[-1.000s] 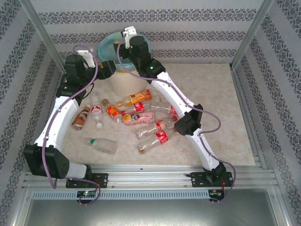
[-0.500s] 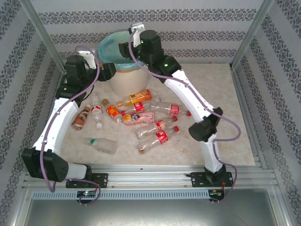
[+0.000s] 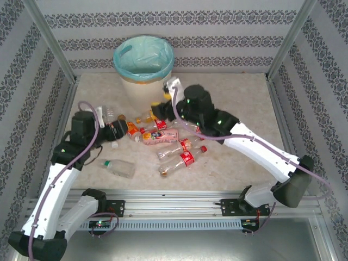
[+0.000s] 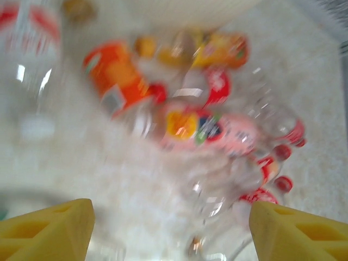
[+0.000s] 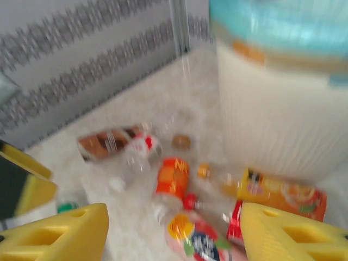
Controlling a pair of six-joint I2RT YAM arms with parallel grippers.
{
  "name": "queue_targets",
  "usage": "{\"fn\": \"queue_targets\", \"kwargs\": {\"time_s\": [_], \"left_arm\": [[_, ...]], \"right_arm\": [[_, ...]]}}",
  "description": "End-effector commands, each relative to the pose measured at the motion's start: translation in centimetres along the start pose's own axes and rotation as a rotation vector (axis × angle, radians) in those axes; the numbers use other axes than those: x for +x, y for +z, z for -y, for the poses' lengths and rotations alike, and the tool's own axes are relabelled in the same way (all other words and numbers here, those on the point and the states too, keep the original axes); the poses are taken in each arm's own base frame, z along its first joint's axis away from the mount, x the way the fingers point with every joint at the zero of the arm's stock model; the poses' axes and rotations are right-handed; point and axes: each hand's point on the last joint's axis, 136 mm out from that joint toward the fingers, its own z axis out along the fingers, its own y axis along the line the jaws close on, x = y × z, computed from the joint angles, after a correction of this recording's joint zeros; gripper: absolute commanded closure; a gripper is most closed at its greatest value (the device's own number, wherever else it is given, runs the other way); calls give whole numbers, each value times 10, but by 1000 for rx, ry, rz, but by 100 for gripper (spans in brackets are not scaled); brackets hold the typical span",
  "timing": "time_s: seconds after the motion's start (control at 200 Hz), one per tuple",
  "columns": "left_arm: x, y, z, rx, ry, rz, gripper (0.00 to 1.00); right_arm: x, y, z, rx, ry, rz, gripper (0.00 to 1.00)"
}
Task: Put the plastic bottles in the bin
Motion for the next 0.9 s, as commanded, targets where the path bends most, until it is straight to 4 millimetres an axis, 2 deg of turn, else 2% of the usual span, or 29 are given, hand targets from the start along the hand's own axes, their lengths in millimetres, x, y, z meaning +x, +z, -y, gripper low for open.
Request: {"fn": "queue_targets", "kwargs": {"time_s": [0.0, 0.13, 0.23, 0.33, 0.525, 0.714, 0.899], "left_arm": [[26, -10, -9, -13, -238, -67, 24], [57, 2, -34, -121, -393, -172, 23], [83, 8, -64, -293, -497, -263, 22], [100, 10, -80, -413, -556, -336, 21], [98, 16, -85, -457, -551, -347, 17], [110, 33, -96, -514, -556, -415, 17], [91, 49, -99, -530, -489, -370, 16]], "right_arm": [[6, -4, 0, -11, 89, 36, 34], [31, -2, 1, -21, 124, -6, 34], [41, -4, 3, -10, 130, -13, 34], [48, -9, 8, 12, 123, -17, 33], [57, -15, 18, 56, 103, -11, 32], [67, -8, 22, 59, 112, -37, 31], [72, 1, 13, 6, 147, -56, 32]]}}
